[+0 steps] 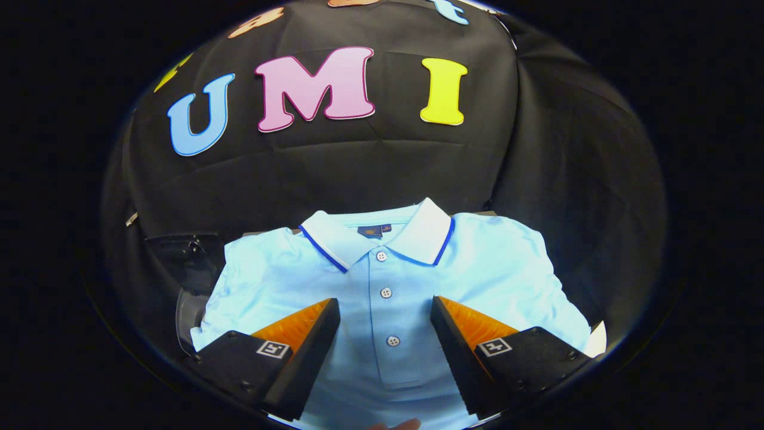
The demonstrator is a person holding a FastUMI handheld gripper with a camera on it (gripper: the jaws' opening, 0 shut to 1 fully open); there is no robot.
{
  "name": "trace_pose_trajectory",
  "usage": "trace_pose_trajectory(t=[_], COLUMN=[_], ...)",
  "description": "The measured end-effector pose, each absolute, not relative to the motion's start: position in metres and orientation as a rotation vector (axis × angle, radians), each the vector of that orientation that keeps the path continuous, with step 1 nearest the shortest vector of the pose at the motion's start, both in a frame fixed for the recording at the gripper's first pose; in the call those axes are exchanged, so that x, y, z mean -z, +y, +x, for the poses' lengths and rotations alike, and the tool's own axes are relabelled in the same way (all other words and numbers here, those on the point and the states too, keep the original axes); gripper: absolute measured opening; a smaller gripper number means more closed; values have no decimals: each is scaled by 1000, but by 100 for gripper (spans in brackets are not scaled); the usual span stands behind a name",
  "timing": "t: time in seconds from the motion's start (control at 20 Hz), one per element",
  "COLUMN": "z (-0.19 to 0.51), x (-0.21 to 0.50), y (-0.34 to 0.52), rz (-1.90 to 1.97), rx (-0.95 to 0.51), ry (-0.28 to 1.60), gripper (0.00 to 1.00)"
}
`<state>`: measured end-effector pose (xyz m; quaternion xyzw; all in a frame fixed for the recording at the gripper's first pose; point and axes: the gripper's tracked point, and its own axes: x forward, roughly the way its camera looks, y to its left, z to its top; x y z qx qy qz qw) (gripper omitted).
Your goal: Put the clothes into the washing machine and then close the washing machine lid.
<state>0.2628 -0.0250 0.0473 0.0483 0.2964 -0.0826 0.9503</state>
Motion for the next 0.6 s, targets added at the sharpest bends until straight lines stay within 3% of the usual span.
trace_pose_trajectory(t=[0.35,0.4,0.45,0.55,0.6], z=[260,260,260,261,261], x=[-45,-47,-48,-47,-47], y=[-28,-31,-33,-32,-32], rz=[103,114,113,117,118], rx=[162,175,183,189,197], ry=[662,663,664,667,672], gripper=[97,83,80,65,64])
